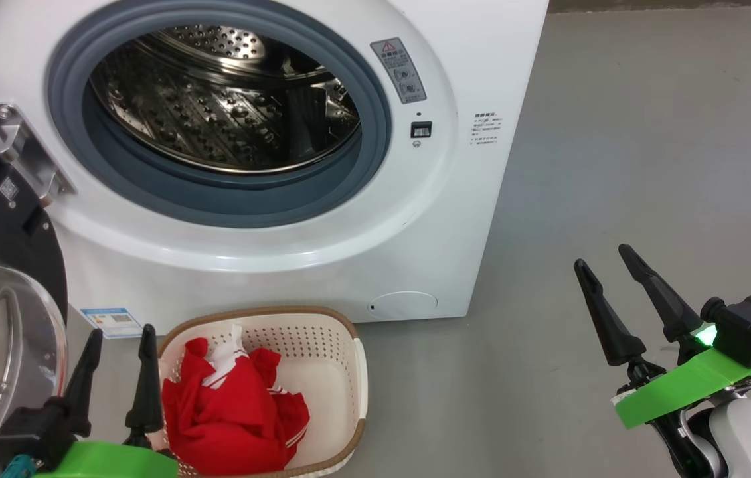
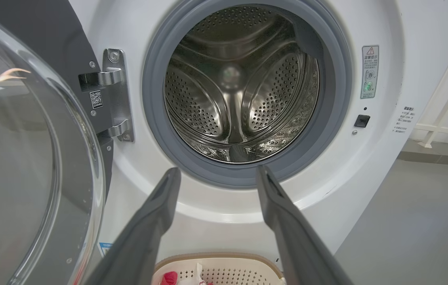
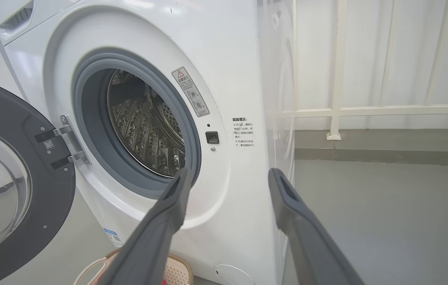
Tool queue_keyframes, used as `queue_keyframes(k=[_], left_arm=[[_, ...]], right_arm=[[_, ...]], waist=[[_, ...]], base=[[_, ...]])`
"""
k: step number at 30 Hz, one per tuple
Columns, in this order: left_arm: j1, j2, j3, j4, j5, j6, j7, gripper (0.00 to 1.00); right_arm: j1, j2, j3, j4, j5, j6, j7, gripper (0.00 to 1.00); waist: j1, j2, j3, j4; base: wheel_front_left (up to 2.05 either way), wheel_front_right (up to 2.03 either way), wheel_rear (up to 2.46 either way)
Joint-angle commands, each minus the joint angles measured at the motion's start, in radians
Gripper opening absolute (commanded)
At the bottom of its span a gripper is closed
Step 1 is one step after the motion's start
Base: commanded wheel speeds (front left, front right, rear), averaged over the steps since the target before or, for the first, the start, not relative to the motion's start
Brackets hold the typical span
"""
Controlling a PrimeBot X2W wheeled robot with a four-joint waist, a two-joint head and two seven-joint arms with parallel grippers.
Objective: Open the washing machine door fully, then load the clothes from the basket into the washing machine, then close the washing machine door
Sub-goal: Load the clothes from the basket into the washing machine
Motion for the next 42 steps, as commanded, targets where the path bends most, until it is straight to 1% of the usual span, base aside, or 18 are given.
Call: queue_keyframes(k=[1,8,18,33,42], left_arm=[[-0.038,0.014,0.038,-0.018,0.01,-0.002,-0.009,1.0],[-0.051,0.013,0.039,-0.011,0.015,0.004,-0.009,1.0],[-0.11,0.012,0.038,0.029,0.03,0.018,-0.009,1.0],[-0.226,0.002,0.053,0.161,0.042,0.018,-0.009,1.0],[-0.304,0.002,0.051,0.281,0.038,0.01,-0.009,1.0]], right_arm=[[-0.007,-0.012,0.011,-0.026,-0.005,0.002,-0.012,1.0],[-0.016,-0.012,0.006,-0.032,-0.004,0.002,-0.012,1.0],[-0.045,-0.006,-0.004,-0.046,-0.006,0.002,-0.012,1.0],[-0.102,0.007,0.013,-0.062,-0.008,0.002,-0.012,1.0],[-0.135,0.015,0.014,-0.073,-0.007,0.002,-0.012,1.0]], waist=[[0.0,0.0,0.004,-0.001],[0.0,0.0,0.046,-0.008],[0.0,0.0,0.148,-0.014],[0.0,0.0,0.286,-0.036],[0.0,0.0,0.368,-0.046]], base=[[0.0,0.0,0.0],[0.0,0.0,0.0],[0.0,0.0,0.0],[0.0,0.0,0.0],[0.0,0.0,0.0]])
